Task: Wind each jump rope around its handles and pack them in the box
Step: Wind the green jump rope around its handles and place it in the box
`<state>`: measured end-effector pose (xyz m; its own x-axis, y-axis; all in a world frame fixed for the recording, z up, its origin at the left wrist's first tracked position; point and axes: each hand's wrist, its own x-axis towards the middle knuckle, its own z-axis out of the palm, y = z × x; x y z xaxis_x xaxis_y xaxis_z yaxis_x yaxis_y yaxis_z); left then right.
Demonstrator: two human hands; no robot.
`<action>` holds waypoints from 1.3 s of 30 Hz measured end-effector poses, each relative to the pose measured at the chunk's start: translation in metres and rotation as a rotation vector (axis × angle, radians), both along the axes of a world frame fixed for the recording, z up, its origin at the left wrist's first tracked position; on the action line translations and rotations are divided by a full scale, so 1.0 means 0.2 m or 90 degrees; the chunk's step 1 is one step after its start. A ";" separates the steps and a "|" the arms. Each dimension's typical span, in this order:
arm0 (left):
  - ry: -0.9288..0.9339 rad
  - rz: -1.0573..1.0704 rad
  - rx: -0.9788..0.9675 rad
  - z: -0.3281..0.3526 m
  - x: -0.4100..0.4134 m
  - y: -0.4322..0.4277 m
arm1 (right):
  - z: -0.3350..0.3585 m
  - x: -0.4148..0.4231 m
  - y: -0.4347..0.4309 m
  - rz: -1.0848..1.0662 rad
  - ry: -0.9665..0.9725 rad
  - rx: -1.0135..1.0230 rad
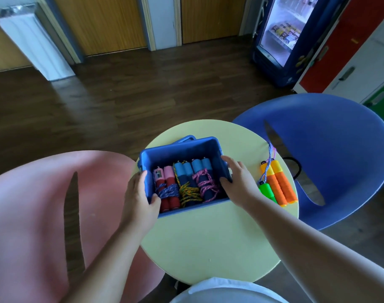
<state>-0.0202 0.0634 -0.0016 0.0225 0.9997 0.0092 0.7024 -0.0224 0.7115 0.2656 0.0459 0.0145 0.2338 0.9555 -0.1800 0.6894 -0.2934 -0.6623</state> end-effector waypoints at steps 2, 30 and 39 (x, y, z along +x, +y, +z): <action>0.045 0.035 0.000 0.01 0.02 -0.02 | 0.02 0.05 -0.02 0.012 0.031 0.009; -0.150 0.039 -0.409 -0.38 1.40 -0.61 | -0.36 0.74 -0.72 -0.120 0.100 -0.152; -0.375 0.145 -0.290 -0.19 1.45 -0.67 | -0.25 0.75 -0.65 -0.149 0.363 -0.094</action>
<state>0.2690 -0.0703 -0.0388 -0.0648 0.8871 -0.4569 0.1573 0.4612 0.8732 0.4158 -0.0847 -0.0362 0.2618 0.8465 -0.4636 0.1471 -0.5097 -0.8477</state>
